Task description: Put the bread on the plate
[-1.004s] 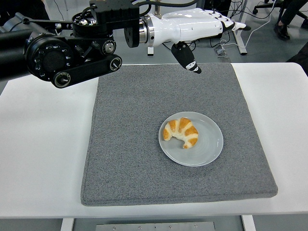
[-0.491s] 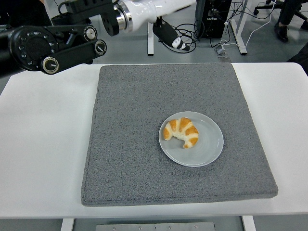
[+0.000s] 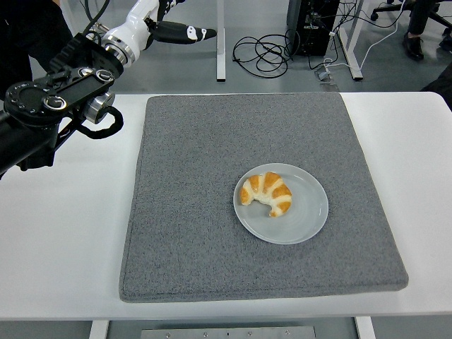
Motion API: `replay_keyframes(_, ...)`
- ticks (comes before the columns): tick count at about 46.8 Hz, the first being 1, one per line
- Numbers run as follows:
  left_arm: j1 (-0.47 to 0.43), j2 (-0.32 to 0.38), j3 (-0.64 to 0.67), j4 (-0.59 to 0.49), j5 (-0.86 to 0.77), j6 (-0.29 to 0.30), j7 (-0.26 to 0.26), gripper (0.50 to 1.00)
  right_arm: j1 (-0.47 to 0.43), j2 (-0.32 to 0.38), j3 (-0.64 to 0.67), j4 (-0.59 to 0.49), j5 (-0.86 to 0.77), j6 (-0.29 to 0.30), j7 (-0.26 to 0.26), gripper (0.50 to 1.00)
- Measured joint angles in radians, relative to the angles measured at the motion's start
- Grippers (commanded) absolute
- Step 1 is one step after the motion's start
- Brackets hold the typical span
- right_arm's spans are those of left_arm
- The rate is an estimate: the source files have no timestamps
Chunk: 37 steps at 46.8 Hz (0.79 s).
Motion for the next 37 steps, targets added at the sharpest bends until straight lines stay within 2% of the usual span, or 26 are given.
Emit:
replay_keyframes(3, 0.018, -0.051, -0.019, 0.068, -0.016, -0.013, 0.002, 0.975, 0.0, 0.0, 0.0, 0.0, 0.0, 0.0, 0.0, 1.0)
replay_keyframes(7, 0.037, -0.108, -0.059, 0.15, -0.076, -0.089, 0.006, 0.977, 0.0, 0.0, 0.0, 0.0, 0.0, 0.0, 0.0, 1.0)
replay_keyframes(12, 0.058, -0.121, -0.091, 0.197, -0.158, -0.147, 0.012, 0.977, 0.006, 0.0, 0.0, 0.011, 0.0, 0.0, 0.001, 1.0)
replay_keyframes(18, 0.095, -0.123, -0.127, 0.207, -0.224, -0.161, 0.016, 0.977, 0.015, 0.0, -0.001, 0.012, 0.0, 0.002, 0.001, 1.0)
replay_keyframes(25, 0.149, -0.122, -0.239, 0.237, -0.308, -0.198, 0.027, 0.977, 0.014, 0.0, -0.003, 0.014, 0.0, 0.002, 0.001, 1.0)
replay_keyframes(31, 0.165, -0.122, -0.344, 0.243, -0.339, -0.205, 0.052, 0.977, 0.014, 0.0, -0.003, 0.014, 0.0, 0.001, 0.001, 1.0)
replay_keyframes(37, 0.166, -0.122, -0.367, 0.243, -0.34, -0.205, 0.066, 0.978, 0.014, 0.0, -0.004, 0.013, 0.0, 0.002, 0.001, 1.0)
